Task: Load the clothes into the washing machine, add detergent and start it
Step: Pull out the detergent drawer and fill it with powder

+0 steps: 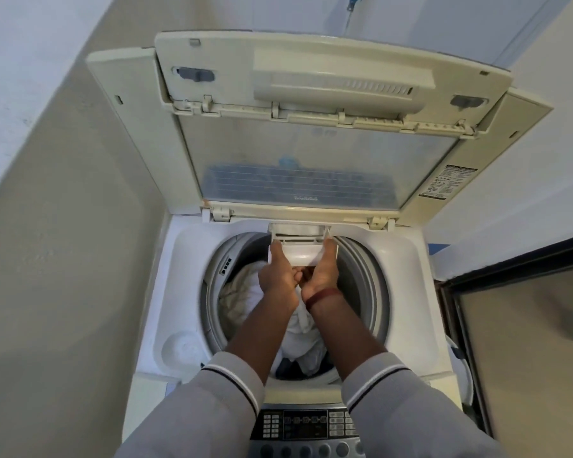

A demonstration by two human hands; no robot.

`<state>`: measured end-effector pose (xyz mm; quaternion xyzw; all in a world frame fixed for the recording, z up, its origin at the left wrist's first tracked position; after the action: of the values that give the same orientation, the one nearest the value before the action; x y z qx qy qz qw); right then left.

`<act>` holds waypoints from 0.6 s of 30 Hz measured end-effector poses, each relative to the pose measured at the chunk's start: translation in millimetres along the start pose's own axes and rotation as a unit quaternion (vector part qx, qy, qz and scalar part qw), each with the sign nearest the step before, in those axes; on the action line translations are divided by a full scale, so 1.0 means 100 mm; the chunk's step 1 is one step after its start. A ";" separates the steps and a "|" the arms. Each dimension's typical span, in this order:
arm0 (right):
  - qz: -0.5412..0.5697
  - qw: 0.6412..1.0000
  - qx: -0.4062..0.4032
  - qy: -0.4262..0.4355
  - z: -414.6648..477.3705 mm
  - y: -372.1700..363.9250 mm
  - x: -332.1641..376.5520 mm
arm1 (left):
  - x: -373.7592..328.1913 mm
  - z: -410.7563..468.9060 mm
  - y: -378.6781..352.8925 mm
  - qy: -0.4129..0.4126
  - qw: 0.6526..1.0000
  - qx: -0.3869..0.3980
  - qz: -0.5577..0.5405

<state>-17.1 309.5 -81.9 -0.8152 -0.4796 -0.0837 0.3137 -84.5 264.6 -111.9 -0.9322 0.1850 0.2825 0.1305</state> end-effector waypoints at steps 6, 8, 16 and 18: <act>-0.031 0.999 0.043 0.012 -0.49 0.08 0.05 | 0.02 -0.49 0.18 -0.026 0.999 0.030 -0.017; -0.067 0.995 0.076 0.002 -0.72 0.14 0.04 | 0.02 -0.72 0.35 -0.041 0.998 0.045 -0.012; -0.247 0.937 0.243 0.035 -1.69 0.04 -0.12 | -0.13 -2.07 1.38 -0.171 0.983 -0.034 -0.061; -0.276 0.910 0.304 0.052 -2.01 -0.20 -0.23 | -0.25 -2.46 1.65 -0.217 0.968 -0.081 -0.098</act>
<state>-12.9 181.2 75.4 -0.5095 -0.6707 -0.0596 0.5357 -55.2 37.8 77.7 -0.8695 0.0367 0.4782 0.1182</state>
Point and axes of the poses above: each hand's wrist, its own z-axis towards the middle knuckle, its own y-axis out of the back of the hand, x = y × z, the point moved 7 cm from there along z, towards the middle knuckle, and after that the axes turned 10 degrees about z, right-handed, at the moved point
